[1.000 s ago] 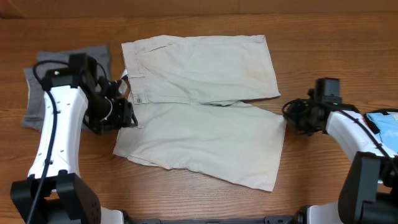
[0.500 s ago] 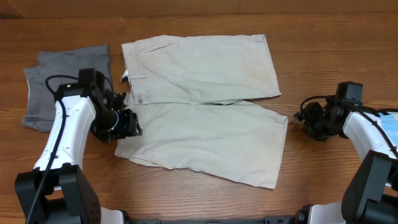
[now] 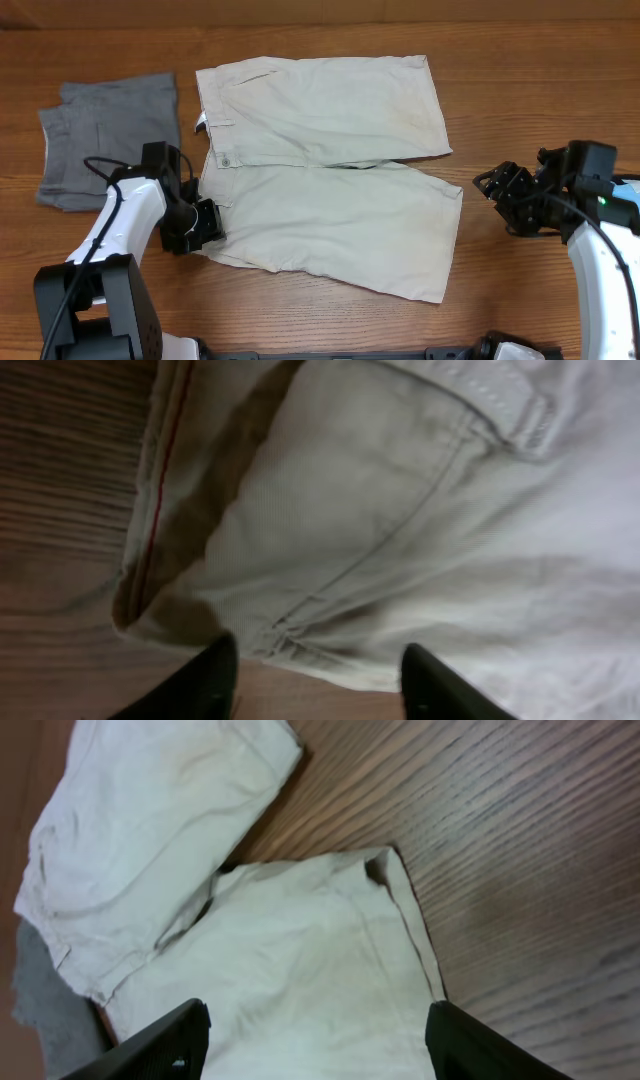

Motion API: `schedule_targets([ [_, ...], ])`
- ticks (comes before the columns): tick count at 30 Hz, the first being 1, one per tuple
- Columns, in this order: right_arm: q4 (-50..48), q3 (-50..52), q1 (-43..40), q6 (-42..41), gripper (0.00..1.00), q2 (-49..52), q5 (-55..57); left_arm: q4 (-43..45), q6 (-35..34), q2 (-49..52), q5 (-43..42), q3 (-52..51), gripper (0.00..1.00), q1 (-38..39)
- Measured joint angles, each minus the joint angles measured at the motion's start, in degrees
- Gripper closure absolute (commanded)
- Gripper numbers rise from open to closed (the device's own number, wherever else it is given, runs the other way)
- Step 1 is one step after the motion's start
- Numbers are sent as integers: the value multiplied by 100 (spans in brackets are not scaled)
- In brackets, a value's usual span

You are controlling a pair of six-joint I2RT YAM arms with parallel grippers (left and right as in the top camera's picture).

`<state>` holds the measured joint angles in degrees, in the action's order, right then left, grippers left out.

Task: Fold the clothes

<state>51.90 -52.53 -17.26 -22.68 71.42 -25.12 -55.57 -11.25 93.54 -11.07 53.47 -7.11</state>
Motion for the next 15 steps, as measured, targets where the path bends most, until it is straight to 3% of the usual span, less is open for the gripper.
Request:
schedule_targets([
  [2,133,0,0,7,25,-120,-17,129,-175,0,20,-122,63,0],
  [8,339,0,0,13,25,-129,-17,623,-463,-2,83,-483,63,2],
  [12,407,0,0,20,25,-129,-17,739,-645,-70,175,-588,93,0],
  [15,498,0,0,20,24,-129,-17,763,-684,-70,232,-643,96,0],
])
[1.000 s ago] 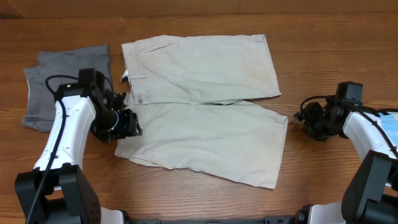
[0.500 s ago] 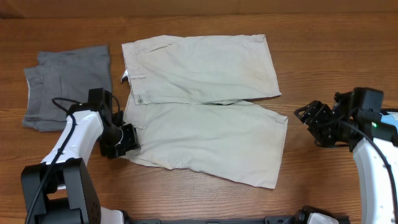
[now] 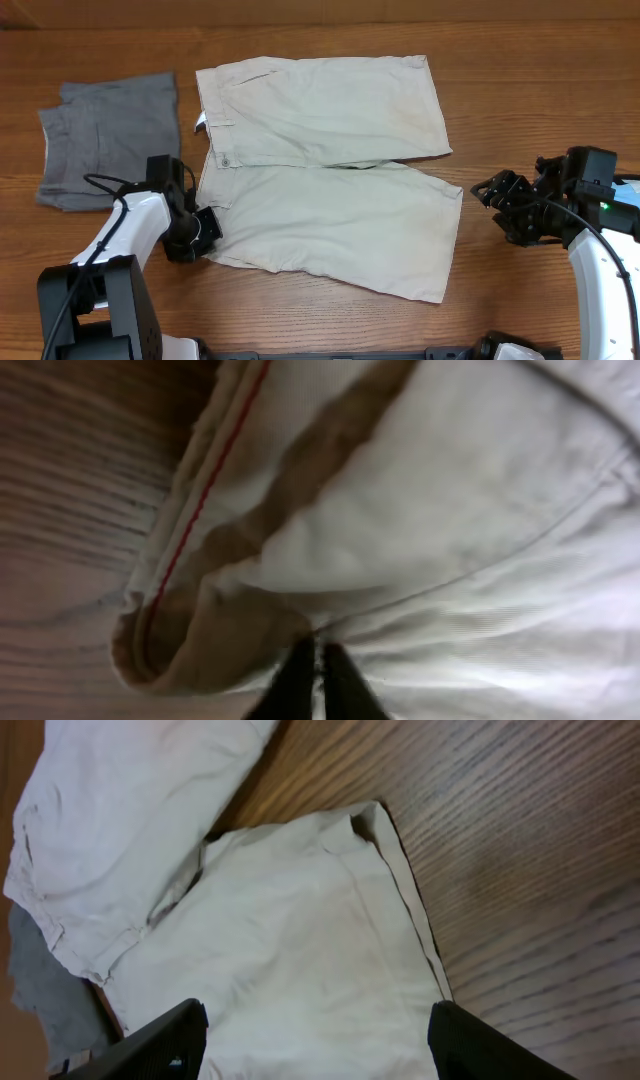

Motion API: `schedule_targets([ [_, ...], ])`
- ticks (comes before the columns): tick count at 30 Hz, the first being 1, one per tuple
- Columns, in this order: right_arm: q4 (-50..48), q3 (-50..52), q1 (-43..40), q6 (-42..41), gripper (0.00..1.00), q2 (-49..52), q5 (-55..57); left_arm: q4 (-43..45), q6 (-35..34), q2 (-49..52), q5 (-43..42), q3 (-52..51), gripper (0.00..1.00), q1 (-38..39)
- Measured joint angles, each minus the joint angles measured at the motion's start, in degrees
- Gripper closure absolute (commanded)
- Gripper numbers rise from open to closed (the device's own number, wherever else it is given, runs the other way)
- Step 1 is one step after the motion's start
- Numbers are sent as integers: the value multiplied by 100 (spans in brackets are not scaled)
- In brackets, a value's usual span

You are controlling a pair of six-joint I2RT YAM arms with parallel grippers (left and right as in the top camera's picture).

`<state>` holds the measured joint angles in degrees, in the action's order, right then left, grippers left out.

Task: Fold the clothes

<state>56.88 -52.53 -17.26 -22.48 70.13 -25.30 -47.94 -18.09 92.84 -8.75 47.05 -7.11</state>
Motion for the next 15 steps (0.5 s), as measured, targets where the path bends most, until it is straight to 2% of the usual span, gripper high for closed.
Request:
schedule_targets([
  [15,184,0,0,70,22,0,0,-221,199,-9,-280,345,96,0],
])
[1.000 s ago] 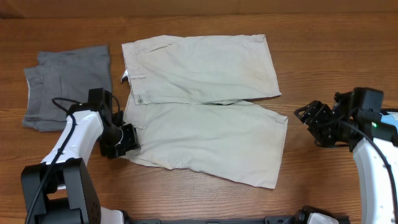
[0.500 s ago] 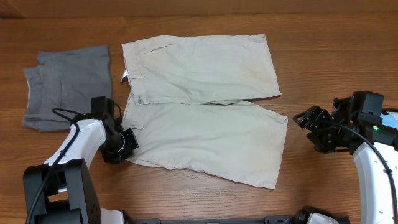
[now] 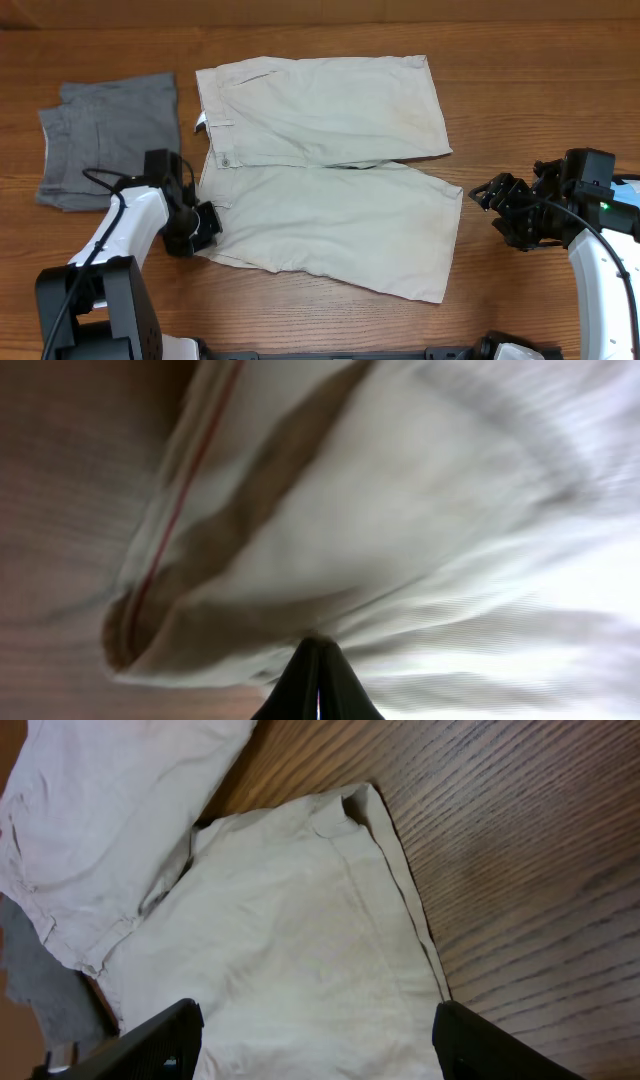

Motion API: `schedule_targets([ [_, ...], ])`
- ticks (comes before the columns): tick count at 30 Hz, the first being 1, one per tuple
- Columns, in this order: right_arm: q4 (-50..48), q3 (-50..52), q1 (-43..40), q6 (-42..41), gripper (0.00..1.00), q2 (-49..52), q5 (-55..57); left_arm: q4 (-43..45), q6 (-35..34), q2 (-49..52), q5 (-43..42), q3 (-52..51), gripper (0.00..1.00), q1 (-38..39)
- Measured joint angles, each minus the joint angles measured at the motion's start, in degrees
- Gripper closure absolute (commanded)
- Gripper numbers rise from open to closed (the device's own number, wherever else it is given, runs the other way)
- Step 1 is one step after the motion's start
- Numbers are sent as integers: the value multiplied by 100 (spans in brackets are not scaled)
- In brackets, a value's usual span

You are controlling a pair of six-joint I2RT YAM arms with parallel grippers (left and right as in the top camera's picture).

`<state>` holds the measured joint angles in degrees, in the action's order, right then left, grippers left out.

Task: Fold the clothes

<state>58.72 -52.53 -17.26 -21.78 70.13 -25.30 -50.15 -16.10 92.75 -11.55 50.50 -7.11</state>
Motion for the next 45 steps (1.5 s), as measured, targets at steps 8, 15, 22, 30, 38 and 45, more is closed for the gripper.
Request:
schedule_targets([
  [8,-2,0,0,87,21,0,0,-179,308,-365,-297,470,69,0],
  [15,2,0,0,131,18,0,0,-894,267,-393,175,420,37,0],
  [22,24,0,0,170,16,0,2,-79,68,-393,542,-468,30,0],
  [30,87,0,0,297,16,0,0,920,-170,-527,647,-911,47,-321],
  [38,66,0,0,348,16,0,2,1165,-184,-529,581,-951,78,-468],
  [45,66,0,0,361,16,0,2,1058,-33,-553,494,-925,95,-494],
])
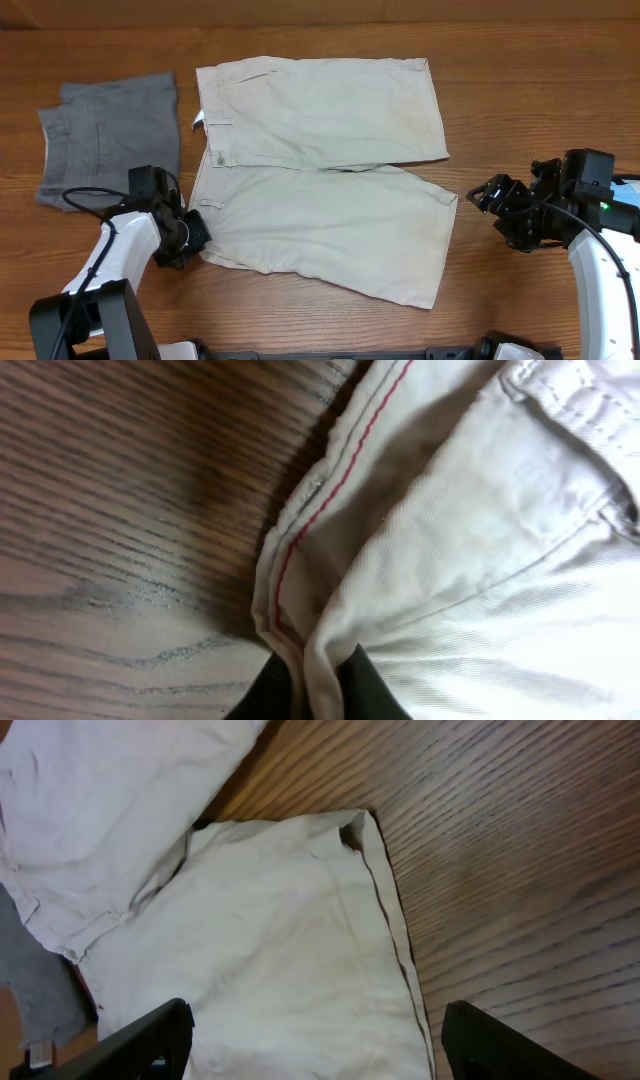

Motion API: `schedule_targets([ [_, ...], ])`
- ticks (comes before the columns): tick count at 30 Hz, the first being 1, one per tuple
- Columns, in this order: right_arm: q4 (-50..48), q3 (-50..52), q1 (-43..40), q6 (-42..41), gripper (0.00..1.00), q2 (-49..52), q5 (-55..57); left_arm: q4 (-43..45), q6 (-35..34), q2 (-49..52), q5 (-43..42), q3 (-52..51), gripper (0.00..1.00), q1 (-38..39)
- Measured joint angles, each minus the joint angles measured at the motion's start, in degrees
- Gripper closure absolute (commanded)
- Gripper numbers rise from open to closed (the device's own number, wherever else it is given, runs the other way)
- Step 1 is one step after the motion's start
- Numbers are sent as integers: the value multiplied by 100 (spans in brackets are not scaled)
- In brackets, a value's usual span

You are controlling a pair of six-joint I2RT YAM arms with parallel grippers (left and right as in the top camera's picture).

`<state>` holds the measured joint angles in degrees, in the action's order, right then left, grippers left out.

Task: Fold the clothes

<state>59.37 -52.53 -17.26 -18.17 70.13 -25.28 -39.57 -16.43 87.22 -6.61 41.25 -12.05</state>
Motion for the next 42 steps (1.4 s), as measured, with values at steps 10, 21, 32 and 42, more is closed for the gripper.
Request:
schedule_targets([
  [10,457,0,0,17,10,0,4,-949,431,55,-22,684,96,-4],
  [21,1596,1071,0,116,22,9,-321,-1147,490,55,-153,968,93,-7],
  [32,1421,2260,0,146,39,22,-929,-1145,501,55,-348,968,91,-7],
  [42,850,2741,0,-109,38,22,-1029,-1123,503,55,-389,968,90,-7],
])
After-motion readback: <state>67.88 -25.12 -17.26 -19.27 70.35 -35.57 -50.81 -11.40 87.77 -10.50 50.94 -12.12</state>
